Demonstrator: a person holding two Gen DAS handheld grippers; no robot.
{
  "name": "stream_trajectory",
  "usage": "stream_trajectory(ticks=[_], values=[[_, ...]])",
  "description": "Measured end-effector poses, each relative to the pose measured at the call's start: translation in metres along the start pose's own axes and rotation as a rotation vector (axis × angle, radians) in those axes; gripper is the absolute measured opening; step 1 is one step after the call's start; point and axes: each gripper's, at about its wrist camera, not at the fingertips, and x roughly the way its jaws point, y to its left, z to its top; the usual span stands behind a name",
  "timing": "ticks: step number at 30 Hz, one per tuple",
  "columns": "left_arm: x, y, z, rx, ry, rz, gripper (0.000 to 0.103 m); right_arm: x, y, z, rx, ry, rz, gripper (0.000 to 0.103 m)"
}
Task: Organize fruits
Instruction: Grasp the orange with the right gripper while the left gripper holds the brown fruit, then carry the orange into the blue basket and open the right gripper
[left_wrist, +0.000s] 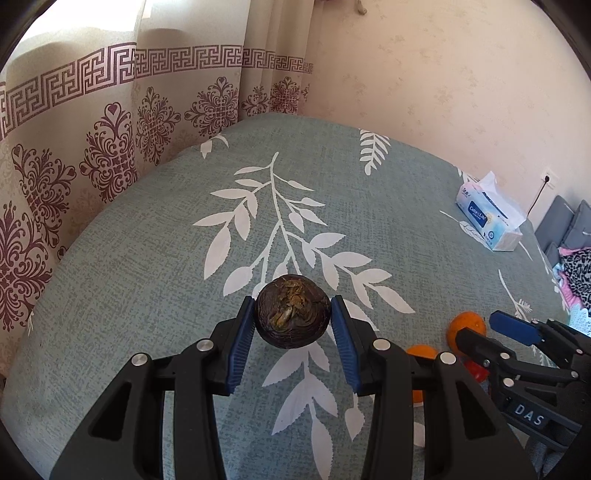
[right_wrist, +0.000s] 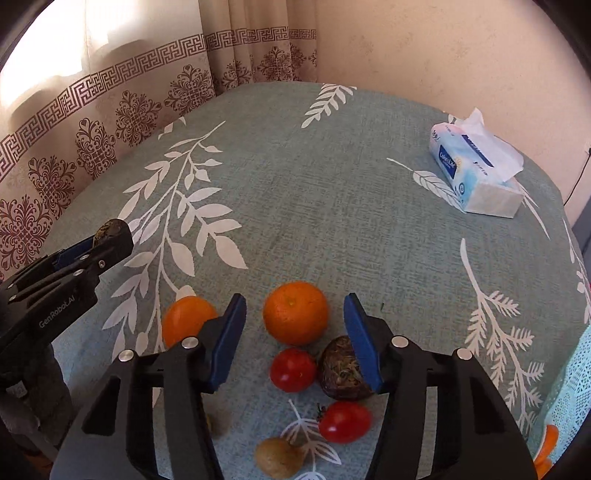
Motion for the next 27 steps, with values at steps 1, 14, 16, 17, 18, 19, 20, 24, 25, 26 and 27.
stream_trajectory(ticks=[1,14,16,17,18,19,20,24,25,26,27], values=[[0.0,0.001,0.0,-0.003,0.002,-0.001,0.042,0.005,0.0,0.001,0.002,0.012,0.003,0.048],[-0.001,-0.002,-0.001,0.005,0.006,-0.014,0.042,-0.005,-0.005,-0.001,0.048,0.001,0.01,0.041],[-0.001,-0.003,-0.001,0.007,0.006,-0.017,0.042,-0.016,-0.007,-0.001,0.065,-0.022,0.009,0.041],[-0.001,-0.003,-0.002,0.008,0.006,-0.018,0.042,-0.021,-0.009,-0.002,0.072,-0.036,0.005,0.041],[-0.002,-0.003,-0.002,0.009,0.006,-0.019,0.042,-0.028,-0.01,-0.002,0.079,-0.048,0.004,0.041],[-0.002,-0.003,-0.002,0.01,0.007,-0.019,0.042,-0.033,-0.013,-0.003,0.089,-0.059,0.003,0.041],[-0.002,-0.004,-0.002,0.011,0.007,-0.02,0.042,-0.039,-0.015,-0.004,0.101,-0.069,0.001,0.041],[-0.003,-0.006,-0.004,0.019,0.007,-0.025,0.042,-0.061,-0.031,-0.012,0.155,-0.106,-0.021,0.041],[-0.003,-0.007,-0.004,0.022,0.007,-0.027,0.042,-0.066,-0.036,-0.015,0.173,-0.114,-0.03,0.041],[-0.003,-0.008,-0.005,0.027,0.007,-0.029,0.042,-0.071,-0.041,-0.018,0.191,-0.12,-0.038,0.041],[-0.003,-0.009,-0.005,0.03,0.006,-0.031,0.042,-0.075,-0.048,-0.022,0.211,-0.125,-0.048,0.041]])
